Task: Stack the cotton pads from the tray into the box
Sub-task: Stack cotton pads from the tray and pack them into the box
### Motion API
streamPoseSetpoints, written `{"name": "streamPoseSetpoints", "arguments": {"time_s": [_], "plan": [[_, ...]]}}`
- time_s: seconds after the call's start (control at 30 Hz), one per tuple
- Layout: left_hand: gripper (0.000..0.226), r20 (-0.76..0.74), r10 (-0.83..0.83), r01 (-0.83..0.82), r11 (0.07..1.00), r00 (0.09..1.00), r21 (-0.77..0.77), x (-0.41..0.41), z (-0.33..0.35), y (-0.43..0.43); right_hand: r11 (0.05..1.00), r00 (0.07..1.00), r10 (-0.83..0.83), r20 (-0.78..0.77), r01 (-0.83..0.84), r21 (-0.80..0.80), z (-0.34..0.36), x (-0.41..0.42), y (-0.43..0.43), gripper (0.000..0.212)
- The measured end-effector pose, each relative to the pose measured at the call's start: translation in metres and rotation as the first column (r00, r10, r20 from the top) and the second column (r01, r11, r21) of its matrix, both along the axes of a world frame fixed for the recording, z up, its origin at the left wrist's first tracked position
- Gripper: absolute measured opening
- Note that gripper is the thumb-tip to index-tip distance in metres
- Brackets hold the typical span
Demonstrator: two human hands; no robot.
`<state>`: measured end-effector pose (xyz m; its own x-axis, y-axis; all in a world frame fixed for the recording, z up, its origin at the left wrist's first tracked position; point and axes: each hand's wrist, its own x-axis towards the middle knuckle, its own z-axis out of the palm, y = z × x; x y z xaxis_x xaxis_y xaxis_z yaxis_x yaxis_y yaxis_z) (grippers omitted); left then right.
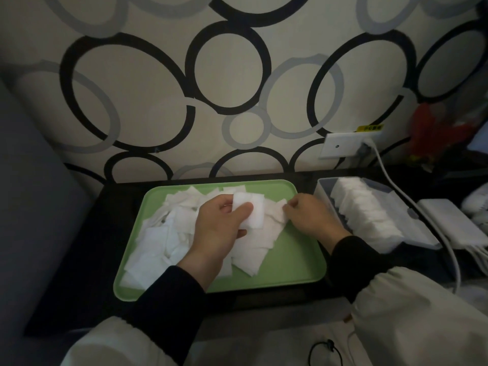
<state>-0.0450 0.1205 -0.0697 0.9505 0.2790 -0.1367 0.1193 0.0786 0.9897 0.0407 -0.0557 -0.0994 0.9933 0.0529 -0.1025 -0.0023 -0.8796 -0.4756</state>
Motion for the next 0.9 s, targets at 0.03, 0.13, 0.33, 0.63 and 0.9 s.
{"name": "streamPoseSetpoints", "arguments": {"time_s": [0.03,0.13,0.33,0.63,0.9], "plan": [[0.006,0.001,0.003,-0.003,1.000,1.000,0.000,-0.001,0.000,0.002,1.000,1.000,0.000,0.003,0.000,0.004,-0.001,-0.001,0.000,0.031],[0.006,0.005,0.005,-0.005,1.000,1.000,0.003,-0.002,0.001,0.008,1.000,1.000,0.009,0.021,-0.009,0.003,-0.003,-0.001,-0.001,0.021],[0.005,0.000,-0.003,0.003,1.000,1.000,-0.008,-0.003,0.001,0.016,0.969,0.990,-0.057,0.127,0.024,0.247,0.005,-0.001,-0.009,0.005],[0.011,-0.059,-0.025,0.021,0.997,0.998,-0.073,-0.004,-0.001,0.013,0.574,0.998,0.010,-0.060,0.043,0.818,0.040,-0.036,-0.018,0.018],[0.005,-0.071,-0.235,0.234,0.972,0.969,-0.013,-0.011,0.003,0.005,0.666,0.933,0.360,0.007,-0.262,0.699,0.059,-0.048,-0.010,0.015]]}}
